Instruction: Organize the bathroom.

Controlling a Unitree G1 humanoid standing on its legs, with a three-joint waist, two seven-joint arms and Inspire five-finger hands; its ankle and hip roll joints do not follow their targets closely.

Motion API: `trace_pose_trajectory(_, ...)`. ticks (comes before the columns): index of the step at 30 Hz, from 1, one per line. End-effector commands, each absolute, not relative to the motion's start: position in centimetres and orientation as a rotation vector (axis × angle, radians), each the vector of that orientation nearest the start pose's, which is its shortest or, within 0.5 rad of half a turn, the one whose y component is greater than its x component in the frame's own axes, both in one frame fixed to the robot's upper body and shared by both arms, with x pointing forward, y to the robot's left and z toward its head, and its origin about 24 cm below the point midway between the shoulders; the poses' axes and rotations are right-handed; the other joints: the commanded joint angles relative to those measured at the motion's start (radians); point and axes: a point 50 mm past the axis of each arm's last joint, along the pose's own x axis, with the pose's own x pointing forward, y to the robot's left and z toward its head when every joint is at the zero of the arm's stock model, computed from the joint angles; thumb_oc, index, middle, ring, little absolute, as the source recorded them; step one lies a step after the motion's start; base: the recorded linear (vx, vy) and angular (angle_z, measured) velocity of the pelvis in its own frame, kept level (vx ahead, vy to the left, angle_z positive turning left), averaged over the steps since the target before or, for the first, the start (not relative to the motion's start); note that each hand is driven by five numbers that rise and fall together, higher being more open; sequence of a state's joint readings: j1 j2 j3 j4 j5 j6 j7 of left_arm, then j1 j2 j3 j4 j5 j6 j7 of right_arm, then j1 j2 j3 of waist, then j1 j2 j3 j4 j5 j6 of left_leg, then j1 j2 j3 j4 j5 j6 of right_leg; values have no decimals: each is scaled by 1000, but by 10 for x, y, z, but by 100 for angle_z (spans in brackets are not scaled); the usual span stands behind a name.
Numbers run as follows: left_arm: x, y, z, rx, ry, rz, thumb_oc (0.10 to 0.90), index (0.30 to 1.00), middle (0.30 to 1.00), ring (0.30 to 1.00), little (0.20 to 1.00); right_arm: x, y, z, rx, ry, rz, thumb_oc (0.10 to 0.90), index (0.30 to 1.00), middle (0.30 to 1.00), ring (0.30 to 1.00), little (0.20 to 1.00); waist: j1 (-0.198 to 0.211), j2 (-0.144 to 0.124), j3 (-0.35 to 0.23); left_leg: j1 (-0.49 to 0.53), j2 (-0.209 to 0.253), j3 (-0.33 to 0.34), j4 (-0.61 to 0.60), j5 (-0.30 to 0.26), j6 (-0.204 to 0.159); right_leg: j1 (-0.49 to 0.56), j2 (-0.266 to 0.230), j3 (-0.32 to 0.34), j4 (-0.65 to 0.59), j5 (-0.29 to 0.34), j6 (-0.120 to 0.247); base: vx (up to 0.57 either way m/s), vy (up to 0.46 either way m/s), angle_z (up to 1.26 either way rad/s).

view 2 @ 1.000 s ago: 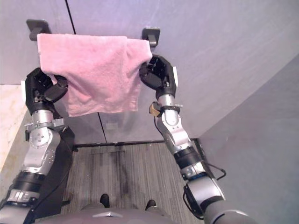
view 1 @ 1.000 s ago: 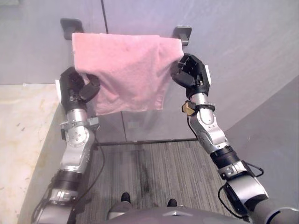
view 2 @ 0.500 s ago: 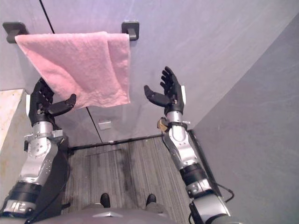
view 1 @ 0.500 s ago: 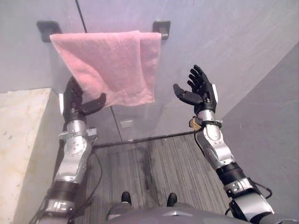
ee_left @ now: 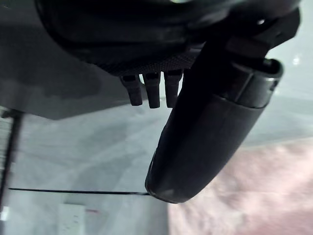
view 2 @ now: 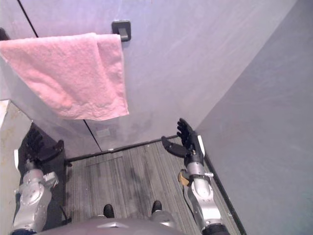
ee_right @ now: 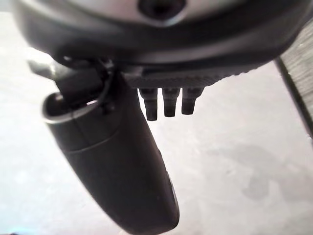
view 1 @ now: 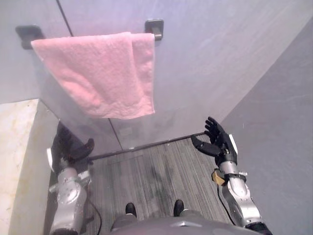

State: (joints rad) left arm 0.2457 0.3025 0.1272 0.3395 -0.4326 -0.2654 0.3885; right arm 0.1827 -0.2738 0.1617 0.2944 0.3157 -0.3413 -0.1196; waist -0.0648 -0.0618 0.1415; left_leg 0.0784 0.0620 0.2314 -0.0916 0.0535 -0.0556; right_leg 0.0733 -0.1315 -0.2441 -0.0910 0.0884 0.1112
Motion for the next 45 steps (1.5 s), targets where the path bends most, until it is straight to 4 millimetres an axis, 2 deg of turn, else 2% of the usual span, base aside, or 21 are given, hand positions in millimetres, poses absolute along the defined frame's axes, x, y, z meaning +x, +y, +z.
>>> trace_pose_trajectory(1, 176, 296, -37, -106, 201, 727, 800, 900, 900, 900, 900, 223, -217, 2, -47, -45, -126, 800, 900, 900, 900, 900, -21, 55, -36, 73, 13, 20, 16, -85, -29, 29, 81, -19, 7, -115, 46, -93, -124, -12)
trace_pose_trajectory(4, 144, 292, -76, -35, 446, 643, 800, 900, 900, 900, 900, 198, -237, -33, -93, 150, -187, 800, 900, 900, 900, 900, -46, 53, 1, 32, 20, 52, 93, -87, -41, 1, 72, -15, 4, -101, 40, -282, -63, -10)
trace_pose_trajectory(6, 141, 289, -83, -50, 494, 628, 800, 900, 900, 900, 900, 194, -243, -38, -127, 177, -190, 800, 900, 900, 900, 900, -52, 47, 12, -1, 20, 62, 158, -104, -39, -12, 60, -15, 4, -93, 35, -441, -13, -2)
trace_pose_trajectory(7, 135, 283, -100, -115, 585, 612, 800, 900, 900, 900, 900, 184, -255, -56, -172, 288, -196, 800, 900, 900, 900, 900, -60, 26, 43, -76, 8, 74, 350, -173, -24, -28, 28, -17, 11, -87, 21, -399, -16, 3)
trace_pose_trajectory(8, 135, 283, -100, -115, 585, 612, 800, 900, 900, 900, 900, 184, -255, -56, -172, 288, -196, 800, 900, 900, 900, 900, -60, 26, 43, -76, 8, 74, 350, -173, -24, -28, 28, -17, 11, -87, 21, -632, -31, 15)
trace_pose_trajectory(9, 124, 275, -119, -133, 714, 578, 800, 900, 900, 900, 900, 170, -264, -78, -193, 421, -212, 800, 900, 900, 900, 900, -62, 15, 61, -120, -24, 29, 535, -208, -13, -45, 15, -26, 20, -89, -1, -389, -5, 19)
trace_pose_trajectory(10, 117, 271, -127, -144, 775, 565, 800, 900, 900, 900, 900, 161, -266, -88, -193, 489, -214, 800, 900, 900, 900, 900, -67, 18, 63, -106, -48, -1, 569, -211, -18, -58, 16, -30, 30, -86, -8, -389, -5, 19)
trace_pose_trajectory(12, 108, 266, -135, -153, 838, 555, 800, 900, 900, 900, 900, 150, -269, -99, -188, 565, -220, 800, 900, 900, 900, 900, -73, 24, 61, -82, -80, -36, 581, -215, -21, -78, 17, -32, 46, -82, -12, -233, 59, -2)
trace_pose_trajectory(15, 85, 245, -153, -230, 976, 547, 800, 900, 900, 900, 900, 97, -278, -130, -107, 835, -284, 800, 900, 900, 900, 900, -95, 68, 52, 53, -198, -180, 415, -224, -30, -157, 63, -11, 78, -49, -9, -430, 150, -15)
trace_pose_trajectory(18, 88, 241, -153, -232, 967, 538, 800, 900, 900, 900, 900, 91, -275, -133, -80, 858, -259, 800, 900, 900, 900, 900, -100, 82, 58, 103, -239, -236, 275, -279, 3, -211, 88, 17, 87, -19, 12, -415, 119, -40)
trace_pose_trajectory(20, 105, 245, -147, -200, 922, 503, 800, 900, 900, 900, 900, 99, -271, -131, -13, 806, -271, 800, 900, 900, 900, 900, -112, 76, 82, 120, -254, -264, 181, -306, 50, -301, 82, 35, 89, 50, 56, -504, 70, -34)
trace_pose_trajectory(22, 112, 250, -143, -156, 914, 471, 800, 900, 900, 900, 900, 111, -262, -128, -5, 751, -237, 800, 900, 900, 900, 900, -105, 69, 106, 114, -241, -252, 150, -308, 71, -355, 50, 12, 80, 80, 95, -408, 5, -7)
trace_pose_trajectory(24, 113, 254, -141, -161, 907, 461, 800, 900, 900, 900, 900, 118, -255, -126, -12, 727, -218, 800, 900, 900, 900, 900, -102, 75, 127, 89, -210, -263, 151, -300, 86, -393, 35, 82, 143, 42, 102, -423, -4, -16)
trace_pose_trajectory(26, 112, 257, -140, -156, 909, 457, 800, 900, 900, 900, 900, 119, -254, -127, -9, 727, -218, 800, 900, 900, 900, 900, -96, 75, 127, 77, -204, -254, 149, -291, 85, -381, 30, 89, 171, 27, 101, -309, -6, -4)
trace_pose_trajectory(30, 101, 265, -141, -165, 934, 475, 800, 900, 900, 900, 900, 135, -249, -124, 9, 711, -195, 800, 900, 900, 900, 900, -16, 101, 110, 12, -134, -149, 119, -210, 73, -265, -28, 20, 357, -82, 75, -488, -18, -19)
trace_pose_trajectory(33, 102, 264, -142, -157, 941, 468, 800, 900, 900, 900, 900, 138, -246, -124, 13, 700, -155, 800, 900, 900, 900, 900, 35, 120, 78, -55, -90, -135, 113, -162, 77, -143, -33, 53, 458, -188, 67, -624, -104, -103)
trace_pose_trajectory(34, 106, 261, -142, -156, 945, 462, 800, 900, 900, 900, 900, 139, -242, -126, 47, 702, -158, 800, 900, 900, 900, 900, 72, 101, 47, -124, -88, -151, 123, -132, 80, -30, -32, 91, 465, -208, 82, -671, -233, -58)
trace_pose_trajectory(38, 113, 260, -142, -167, 950, 479, 800, 900, 900, 900, 900, 148, -228, -128, 48, 715, -91, 800, 900, 900, 900, 900, 105, 70, 9, -241, -85, -219, 104, -50, 66, 115, 47, 261, 416, -254, 81, -514, -238, 12)
trace_pose_trajectory(40, 121, 262, -140, -144, 961, 479, 800, 900, 900, 900, 900, 155, -219, -127, 45, 723, -31, 800, 900, 900, 900, 900, 143, 53, 17, -351, -70, -267, 137, 7, 12, 187, 99, 268, 285, -332, 41, -589, -333, 23)
trace_pose_trajectory(43, 125, 261, -138, -131, 939, 453, 800, 900, 900, 900, 900, 165, -221, -122, 35, 706, -14, 800, 900, 900, 900, 900, 151, 66, 59, -362, -40, -296, 100, 52, -26, 154, 140, 253, 243, -368, 6, -387, -167, 6)
trace_pose_trajectory(45, 127, 258, -137, -98, 932, 398, 800, 900, 900, 900, 900, 167, -231, -119, 65, 706, -43, 800, 900, 900, 900, 900, 134, 75, 113, -382, -7, -222, 59, 59, -36, 137, 148, 200, 200, -352, -6, -621, -185, 97)
